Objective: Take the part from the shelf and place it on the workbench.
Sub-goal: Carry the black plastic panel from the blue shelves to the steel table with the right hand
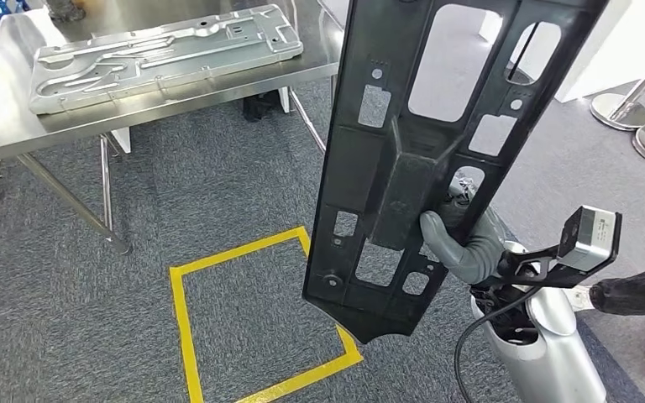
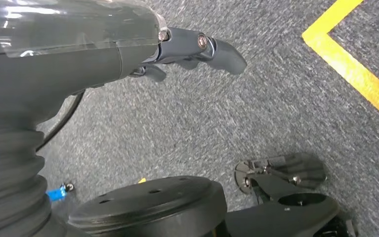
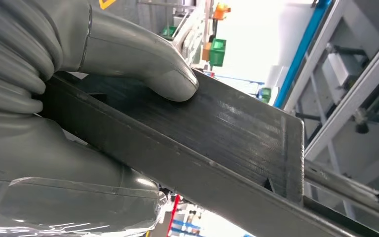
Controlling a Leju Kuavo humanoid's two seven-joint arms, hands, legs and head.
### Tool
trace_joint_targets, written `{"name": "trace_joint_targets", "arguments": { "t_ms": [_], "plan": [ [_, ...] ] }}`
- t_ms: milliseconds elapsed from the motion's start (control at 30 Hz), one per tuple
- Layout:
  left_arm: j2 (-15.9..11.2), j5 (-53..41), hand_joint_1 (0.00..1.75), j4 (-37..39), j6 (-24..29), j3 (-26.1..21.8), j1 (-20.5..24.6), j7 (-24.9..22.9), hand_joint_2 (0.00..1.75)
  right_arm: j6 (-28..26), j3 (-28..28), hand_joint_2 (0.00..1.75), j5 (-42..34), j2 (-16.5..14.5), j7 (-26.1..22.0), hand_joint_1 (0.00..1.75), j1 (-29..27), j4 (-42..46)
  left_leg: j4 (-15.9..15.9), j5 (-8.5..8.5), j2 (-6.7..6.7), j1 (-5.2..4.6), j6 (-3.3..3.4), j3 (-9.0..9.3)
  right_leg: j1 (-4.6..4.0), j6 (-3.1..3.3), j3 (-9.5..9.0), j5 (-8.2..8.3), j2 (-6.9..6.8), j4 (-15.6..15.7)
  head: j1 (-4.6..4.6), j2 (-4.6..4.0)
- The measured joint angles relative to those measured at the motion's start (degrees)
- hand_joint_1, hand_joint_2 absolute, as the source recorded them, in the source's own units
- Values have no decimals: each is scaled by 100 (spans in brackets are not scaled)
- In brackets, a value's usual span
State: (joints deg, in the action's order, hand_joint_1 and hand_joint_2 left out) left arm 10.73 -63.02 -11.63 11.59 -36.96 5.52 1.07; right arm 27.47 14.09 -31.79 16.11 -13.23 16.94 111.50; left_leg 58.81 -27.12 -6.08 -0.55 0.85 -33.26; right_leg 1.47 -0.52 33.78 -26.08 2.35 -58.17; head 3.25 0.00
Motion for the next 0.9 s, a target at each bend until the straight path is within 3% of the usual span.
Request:
{"name": "trace_joint_targets", "arguments": {
  "t_ms": [33,100,167,200,233,267,333,400,467,500,567,600,633,667,700,733,767,833,900],
  "plan": [
    [-4,0,0,0,8,-1,1,-3,175,-7,1,175,-6,2,-5,175,6,1,169,-105,160,-7,-38,-76,8,34,-30,-4,-75,26,1,0],
    [-9,1,0,0,27,-2,26,-9,175,-38,1,175,-6,8,-8,175,0,1,833,-441,476,11,-108,-396,-7,82,-76,-31,-233,46,2,0],
    [-10,7,0,0,43,-2,68,-9,175,-90,1,175,14,10,-2,175,-17,-1,1468,-645,556,53,-152,-723,-17,90,-104,-65,-401,43,2,0],
    [-11,10,0,0,51,-2,78,-10,175,-118,1,175,40,9,1,175,-28,-2,1528,-595,575,67,-166,-761,-17,85,-122,-84,-480,42,2,0],
    [-12,13,0,0,61,-2,73,-15,175,-142,1,175,76,9,-2,175,-40,-3,1357,-438,602,79,-170,-682,-16,75,-150,-107,-554,41,2,0],
    [-13,14,0,0,69,-2,59,-21,175,-168,1,175,131,9,-14,175,-51,-5,991,-211,659,85,-165,-503,-16,62,-188,-134,-624,40,2,0],
    [-16,18,0,0,79,-3,15,-37,175,-231,1,175,288,9,-68,175,-68,-13,250,80,899,41,-114,-139,-37,19,-251,-183,-738,40,2,0],
    [-25,22,0,0,82,-7,-12,-43,175,-295,1,175,471,9,-125,175,-84,-30,-32,100,1029,-16,-31,-31,-68,-40,-268,-210,-852,44,2,0],
    [-28,18,0,0,82,-9,-17,-42,175,-339,3,175,602,8,-155,175,-101,-52,-70,103,898,-17,41,-50,-78,-103,-281,-236,-980,53,2,0],
    [-25,14,0,0,82,-9,-22,-37,175,-354,5,175,642,7,-164,175,-106,-63,-95,114,816,-4,68,-38,-63,-136,-289,-271,-924,26,1,0],
    [-20,5,0,0,79,-9,-26,-30,175,-377,10,175,684,6,-179,175,-110,-80,-138,132,677,26,120,2,-31,-184,-149,-477,-607,-303,0,0],
    [-16,1,0,0,73,-9,-28,-26,175,-385,11,175,697,9,-183,175,-119,-92,-145,131,612,31,138,12,-20,-194,30,-639,-410,-653,-2,0],
    [-15,-4,0,0,63,-9,-27,-23,175,-389,12,175,707,13,-190,175,-139,-106,-142,126,547,30,152,16,-22,-195,258,-798,-311,-1052,-2,0],
    [-14,-7,0,0,49,-8,-26,-18,175,-389,12,175,713,22,-199,175,-172,-122,-137,121,474,25,164,20,-27,-193,477,-901,-269,-1409,-3,0],
    [-12,-7,0,0,37,-7,-25,-12,175,-385,12,175,713,33,-215,175,-214,-140,-130,116,394,22,169,25,-30,-186,626,-899,-257,-1610,-3,0],
    [-9,-6,0,0,26,-7,-23,-6,175,-376,12,175,713,46,-236,175,-253,-159,-121,108,311,20,171,35,-32,-174,666,-780,-250,-1583,-3,0],
    [-5,-3,0,0,20,-7,-21,-1,175,-363,12,175,712,61,-257,175,-280,-178,-110,96,227,20,167,51,-30,-157,601,-571,-231,-1351,-3,0],
    [10,5,0,0,17,-7,-17,11,175,-327,12,175,708,82,-293,175,-298,-210,-73,59,74,16,136,70,-14,-124,302,-129,-20,-569,-3,0],
    [19,18,0,0,20,-8,-13,26,175,-292,11,175,704,97,-308,175,-306,-235,-39,30,-40,29,86,40,-7,-104,127,18,191,-124,-3,0]
  ]
}}
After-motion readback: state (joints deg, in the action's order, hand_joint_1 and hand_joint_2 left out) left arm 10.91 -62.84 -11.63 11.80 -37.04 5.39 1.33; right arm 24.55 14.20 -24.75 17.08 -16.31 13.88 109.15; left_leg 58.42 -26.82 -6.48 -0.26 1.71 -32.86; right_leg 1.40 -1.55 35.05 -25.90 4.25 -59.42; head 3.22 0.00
